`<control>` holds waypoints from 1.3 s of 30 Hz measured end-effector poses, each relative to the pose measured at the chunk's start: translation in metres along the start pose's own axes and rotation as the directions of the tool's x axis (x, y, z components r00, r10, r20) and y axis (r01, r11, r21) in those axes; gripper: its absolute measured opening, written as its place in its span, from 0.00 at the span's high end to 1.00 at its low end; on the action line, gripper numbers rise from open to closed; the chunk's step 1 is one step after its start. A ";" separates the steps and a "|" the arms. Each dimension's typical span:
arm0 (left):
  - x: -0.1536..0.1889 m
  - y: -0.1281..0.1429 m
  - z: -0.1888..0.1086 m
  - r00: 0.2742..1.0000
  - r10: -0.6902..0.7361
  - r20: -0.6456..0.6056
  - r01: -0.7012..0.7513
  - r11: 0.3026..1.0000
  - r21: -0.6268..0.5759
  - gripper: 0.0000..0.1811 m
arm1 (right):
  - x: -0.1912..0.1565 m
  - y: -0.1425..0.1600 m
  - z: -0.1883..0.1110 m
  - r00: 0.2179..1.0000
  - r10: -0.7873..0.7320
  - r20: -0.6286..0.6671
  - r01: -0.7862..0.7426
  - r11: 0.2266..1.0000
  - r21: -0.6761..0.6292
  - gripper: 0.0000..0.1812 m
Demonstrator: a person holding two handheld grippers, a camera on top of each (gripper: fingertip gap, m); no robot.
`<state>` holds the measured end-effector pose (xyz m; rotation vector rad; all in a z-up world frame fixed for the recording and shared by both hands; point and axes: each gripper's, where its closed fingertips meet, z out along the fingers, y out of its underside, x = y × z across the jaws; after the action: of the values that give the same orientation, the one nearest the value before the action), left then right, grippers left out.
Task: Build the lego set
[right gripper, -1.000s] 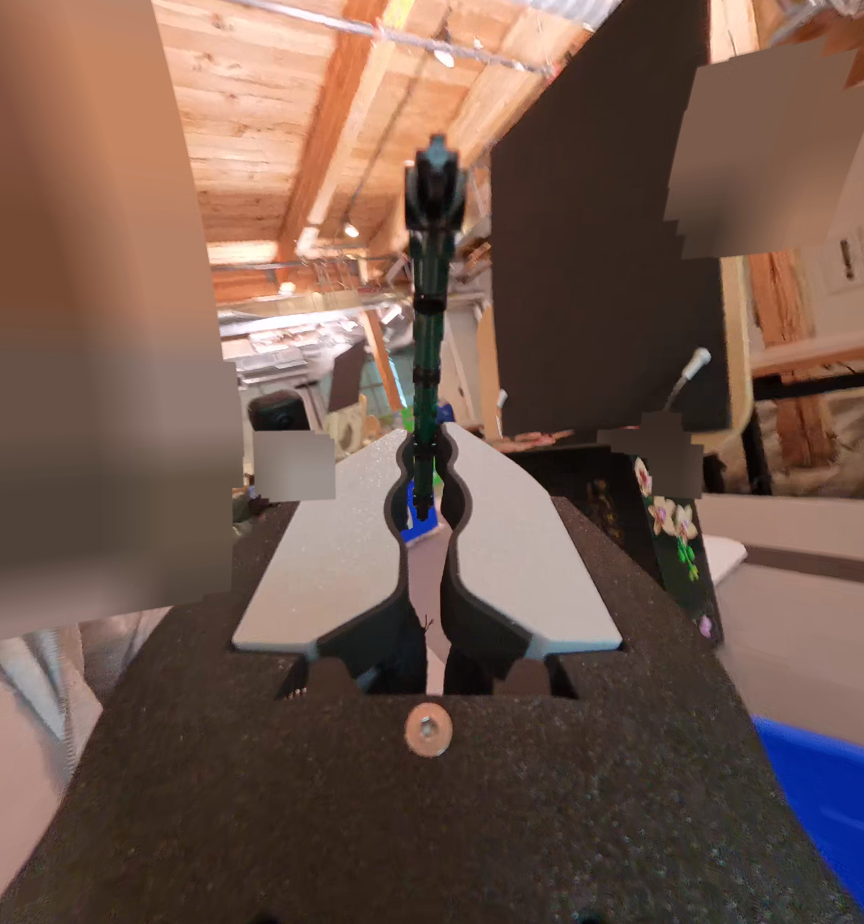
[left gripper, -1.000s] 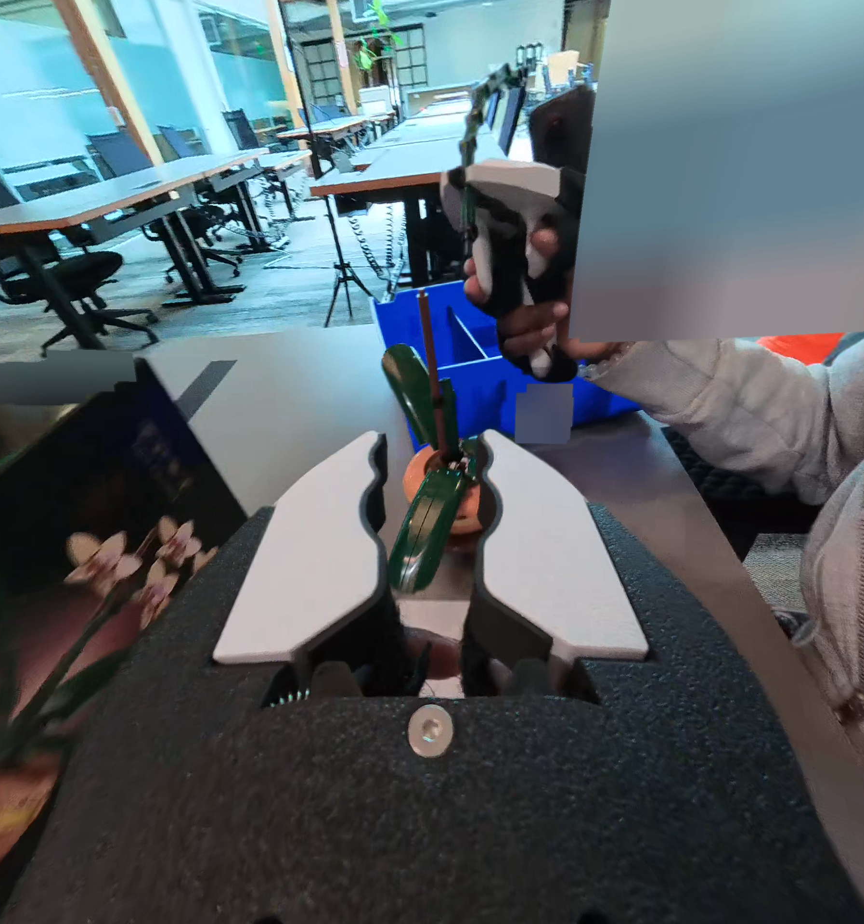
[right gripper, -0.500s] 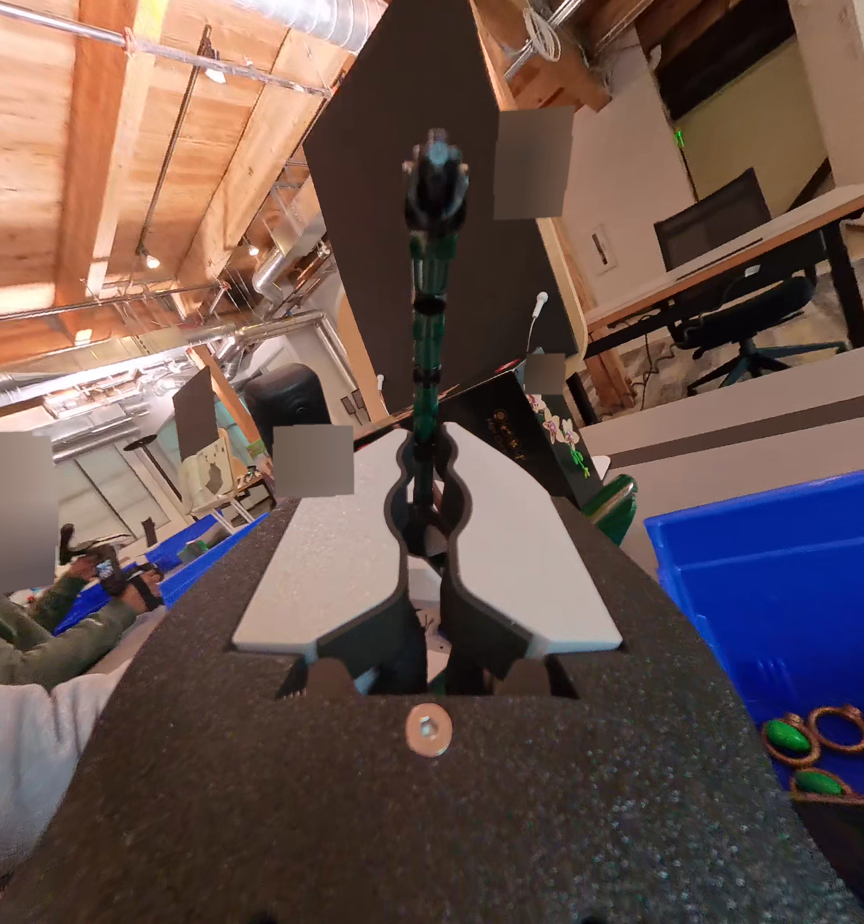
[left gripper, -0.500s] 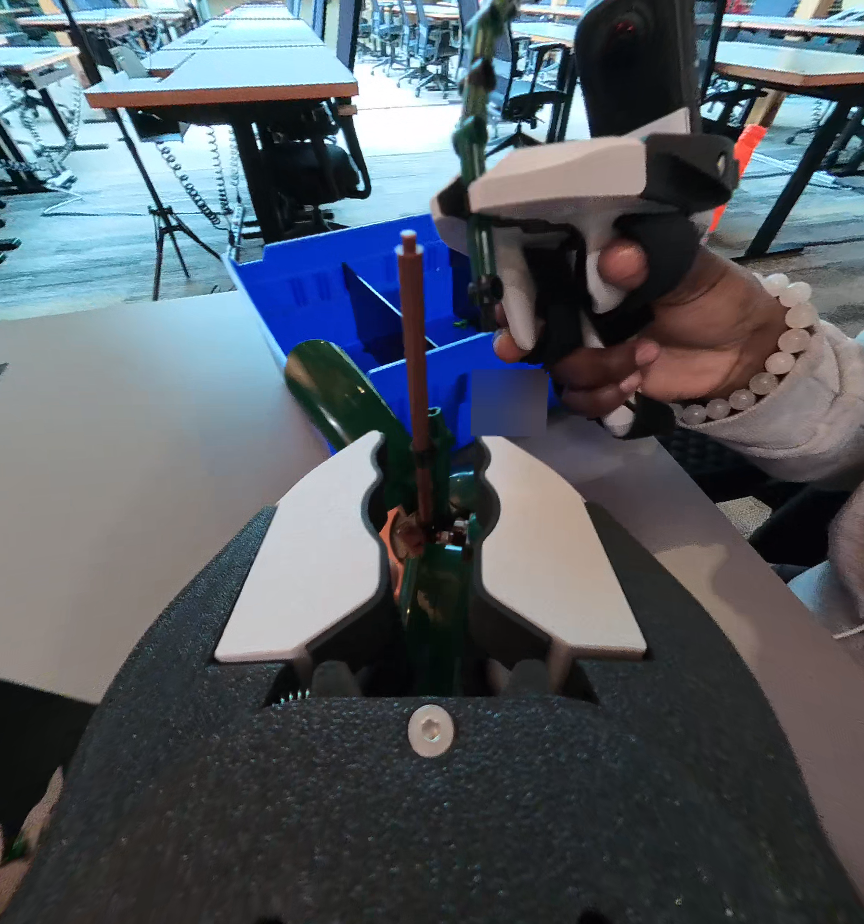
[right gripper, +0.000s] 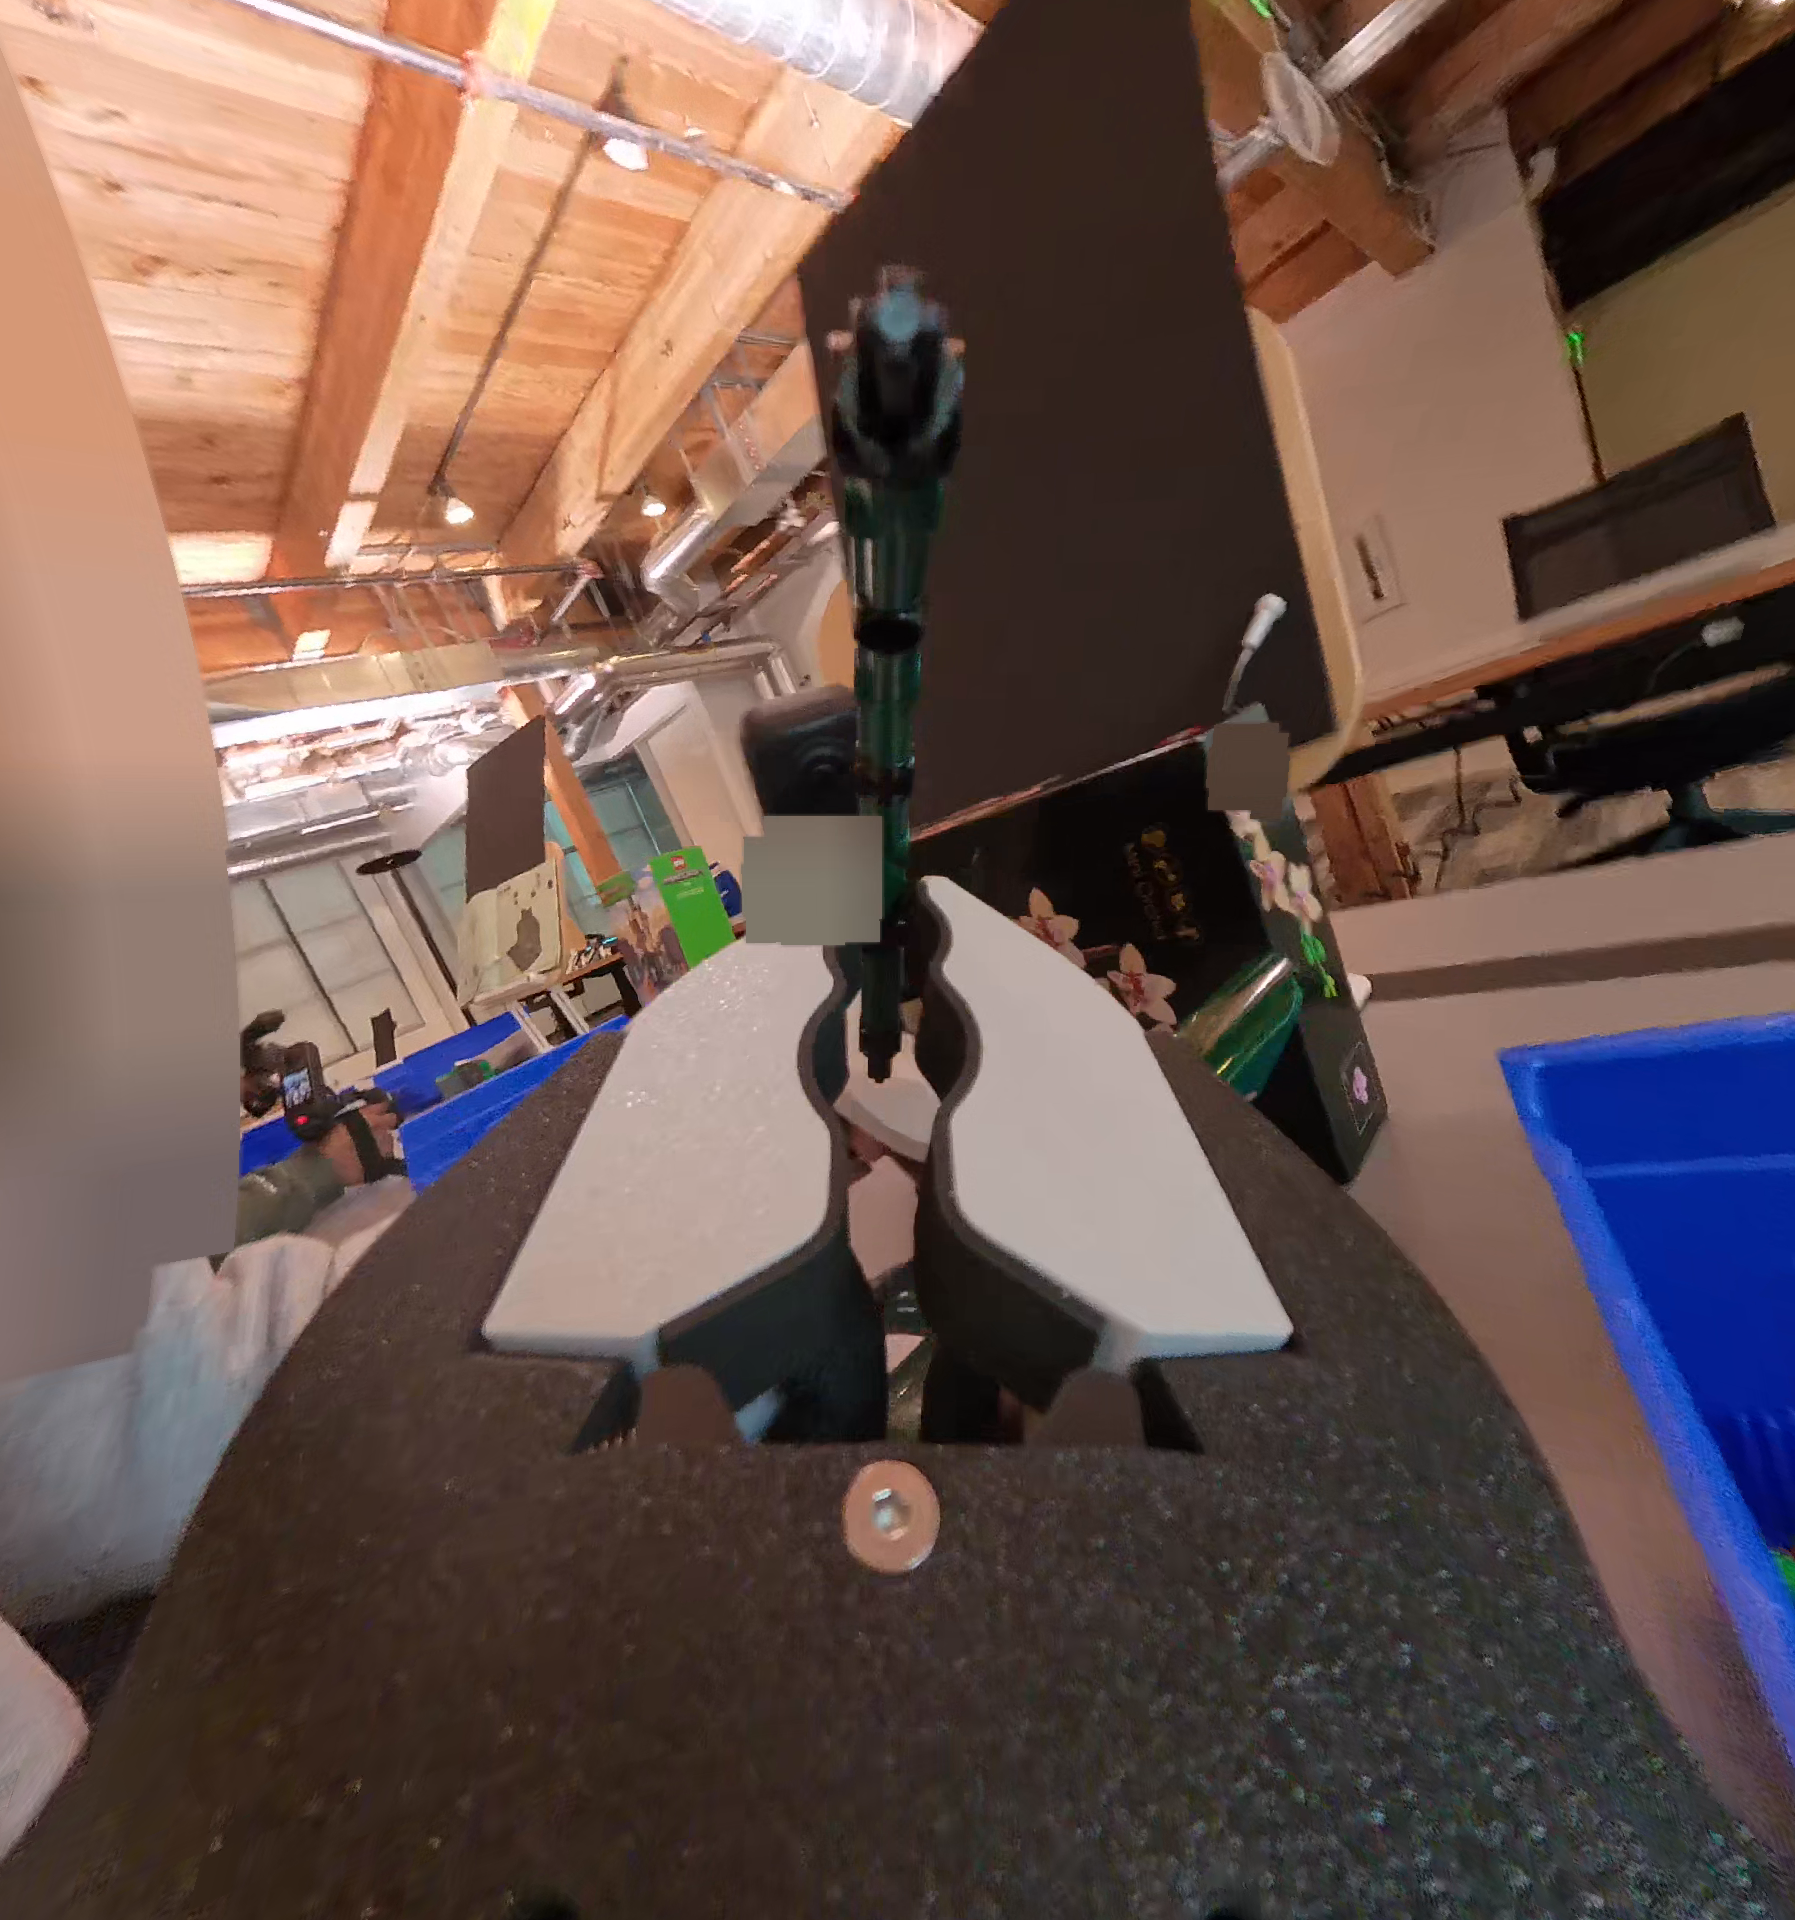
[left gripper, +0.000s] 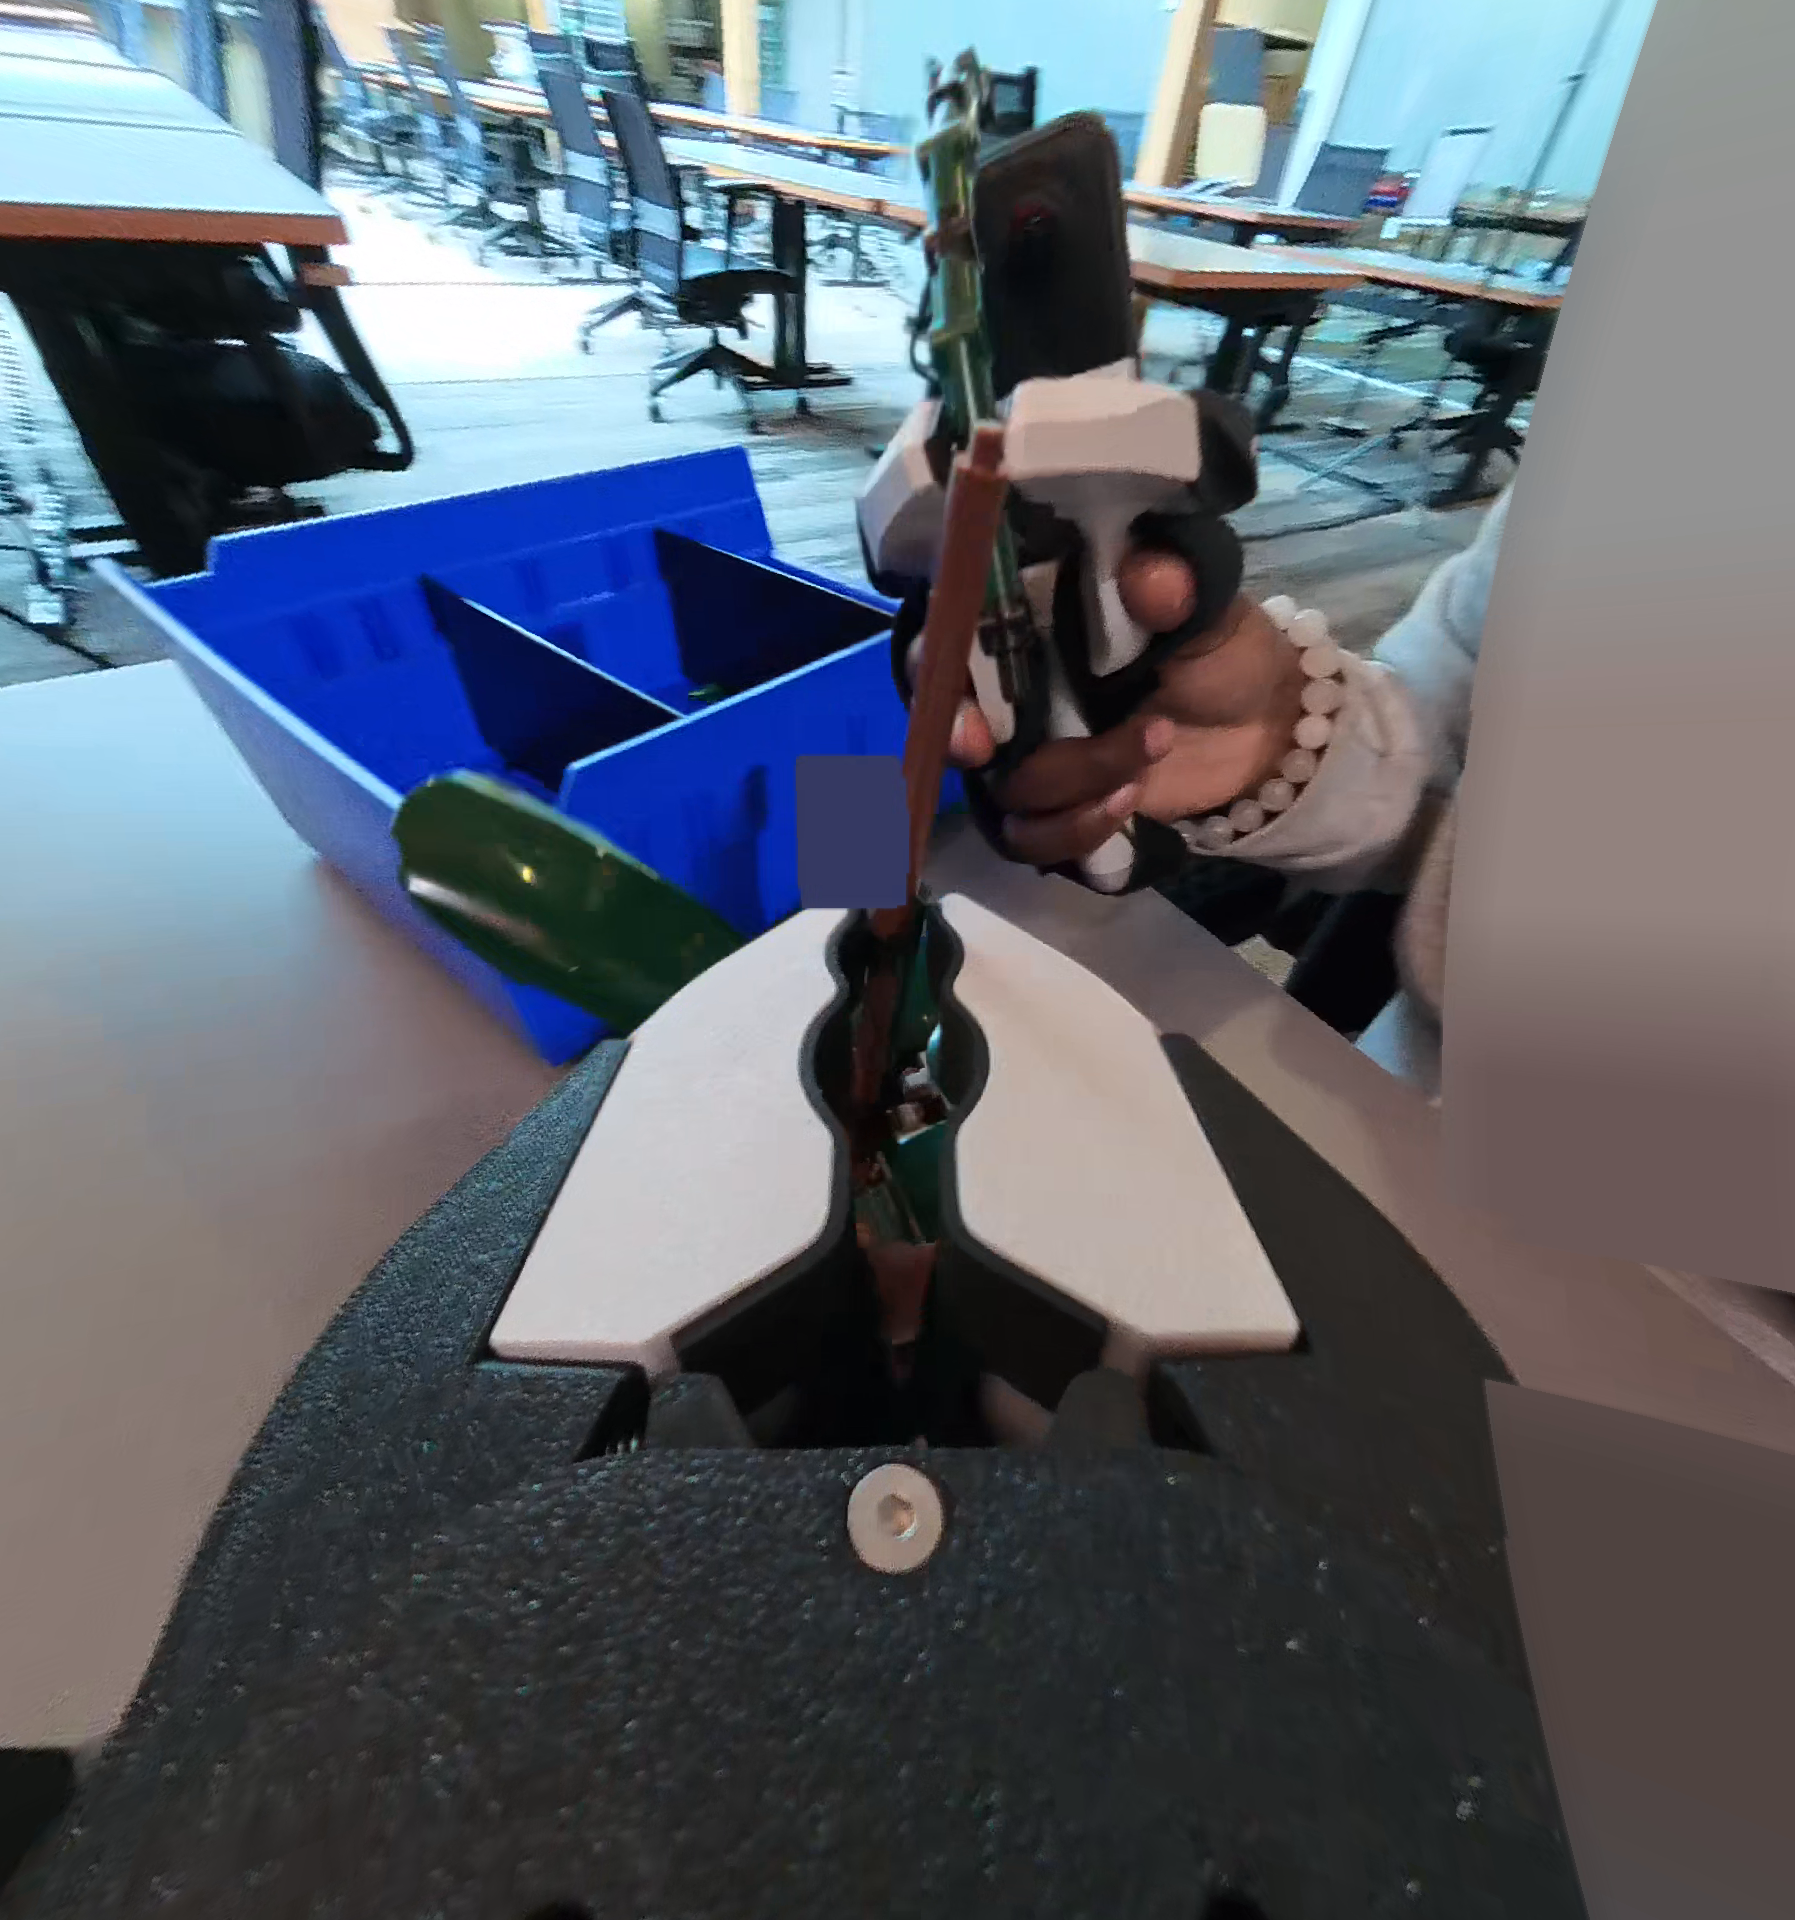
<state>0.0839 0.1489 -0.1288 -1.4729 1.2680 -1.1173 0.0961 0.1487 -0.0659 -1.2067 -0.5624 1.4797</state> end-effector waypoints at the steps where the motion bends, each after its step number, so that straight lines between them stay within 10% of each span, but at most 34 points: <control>1: -0.001 -0.001 -0.001 1.000 0.000 -0.015 0.000 1.000 0.008 0.95 | -0.003 0.002 0.000 0.999 -0.034 0.021 0.033 0.999 0.012 0.96; 5: -0.003 -0.018 -0.013 0.999 -0.007 0.031 0.005 0.997 0.077 0.89 | -0.009 -0.002 0.000 0.986 -0.157 0.063 0.149 0.983 0.109 0.96; 10: 0.002 -0.006 -0.055 0.897 0.015 0.442 0.014 0.998 -0.062 0.73 | -0.020 -0.009 0.007 0.955 -0.203 0.218 0.170 0.972 0.164 0.96; 16: 0.044 0.068 -0.044 0.784 0.151 0.603 0.139 0.903 -0.407 0.61 | -0.038 0.009 0.013 0.907 -0.223 0.356 0.224 0.974 0.038 0.96; 23: 0.048 0.062 -0.055 0.781 0.071 0.620 0.182 0.925 -0.335 0.59 | -0.048 0.025 -0.020 0.893 -0.322 0.314 0.408 0.873 -0.265 0.96; 28: 0.076 0.044 -0.099 0.743 0.033 0.668 0.191 0.947 -0.259 0.63 | -0.084 0.091 -0.037 0.877 -0.179 0.445 0.453 0.613 -0.648 0.96; 34: 0.148 0.032 -0.211 0.414 0.035 0.909 0.219 0.966 -0.137 0.66 | -0.129 0.193 -0.004 0.792 0.018 0.611 0.587 0.253 -0.769 0.96; 39: 0.219 0.029 -0.242 0.276 0.014 0.961 0.124 0.991 -0.050 0.67 | -0.190 0.230 0.040 0.715 0.601 0.359 0.264 0.243 -0.933 0.96</control>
<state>-0.1409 -0.0859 -0.0849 -1.8138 0.3474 0.0280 -0.0607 -0.0840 -0.1749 -1.6296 -2.2488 1.8015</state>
